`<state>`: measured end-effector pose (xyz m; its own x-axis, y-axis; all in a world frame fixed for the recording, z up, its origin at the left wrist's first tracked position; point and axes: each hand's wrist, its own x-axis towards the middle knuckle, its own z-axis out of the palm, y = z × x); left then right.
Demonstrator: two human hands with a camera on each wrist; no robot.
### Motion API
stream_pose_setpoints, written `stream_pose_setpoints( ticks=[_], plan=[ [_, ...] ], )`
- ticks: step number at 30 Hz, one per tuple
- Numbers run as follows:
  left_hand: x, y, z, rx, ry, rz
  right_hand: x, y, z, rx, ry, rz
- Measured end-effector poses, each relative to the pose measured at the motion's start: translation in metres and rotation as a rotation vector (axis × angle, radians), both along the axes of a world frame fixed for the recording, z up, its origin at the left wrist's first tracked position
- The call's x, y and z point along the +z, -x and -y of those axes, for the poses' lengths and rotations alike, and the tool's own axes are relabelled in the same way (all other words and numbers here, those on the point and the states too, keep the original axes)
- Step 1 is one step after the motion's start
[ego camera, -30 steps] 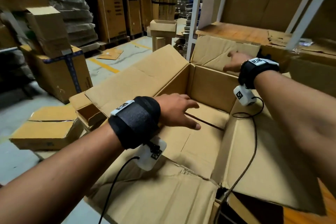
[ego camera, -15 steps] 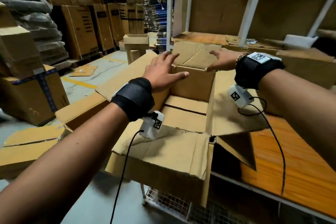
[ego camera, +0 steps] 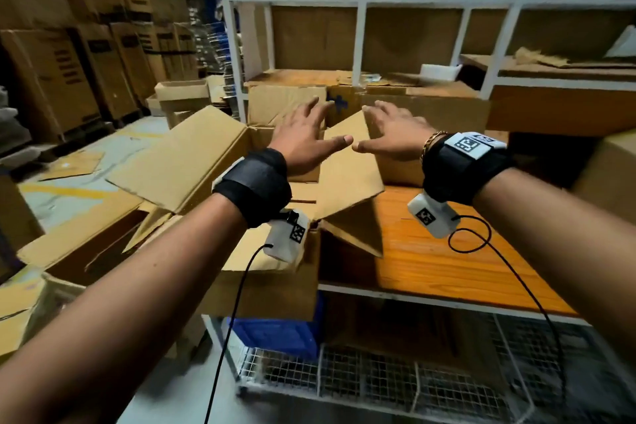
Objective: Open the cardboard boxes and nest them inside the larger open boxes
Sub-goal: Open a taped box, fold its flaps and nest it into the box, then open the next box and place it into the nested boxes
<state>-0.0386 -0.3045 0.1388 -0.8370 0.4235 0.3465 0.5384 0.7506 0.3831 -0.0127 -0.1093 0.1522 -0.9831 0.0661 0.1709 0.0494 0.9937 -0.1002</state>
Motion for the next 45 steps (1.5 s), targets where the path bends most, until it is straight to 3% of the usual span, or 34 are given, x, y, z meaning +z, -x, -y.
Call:
stream_pose_setpoints(
  ticks=[6, 19, 31, 38, 45],
  plan=[
    [-0.006, -0.031, -0.1, -0.145, -0.008, -0.014, -0.012, -0.065, -0.087, -0.098, 0.047, -0.03],
    [-0.052, -0.138, -0.365, -0.343, -0.064, 0.058, -0.071, -0.206, -0.346, -0.34, 0.151, -0.056],
    [-0.084, -0.119, -0.537, -0.496, -0.05, 0.214, -0.113, -0.218, -0.522, -0.531, 0.318, -0.049],
    [-0.088, -0.091, -0.643, -0.576, -0.039, 0.303, -0.118, -0.211, -0.621, -0.703, 0.373, -0.083],
    [-0.118, -0.095, -0.729, -0.613, 0.014, 0.36, -0.126, -0.219, -0.73, -0.835, 0.428, -0.155]
  ],
)
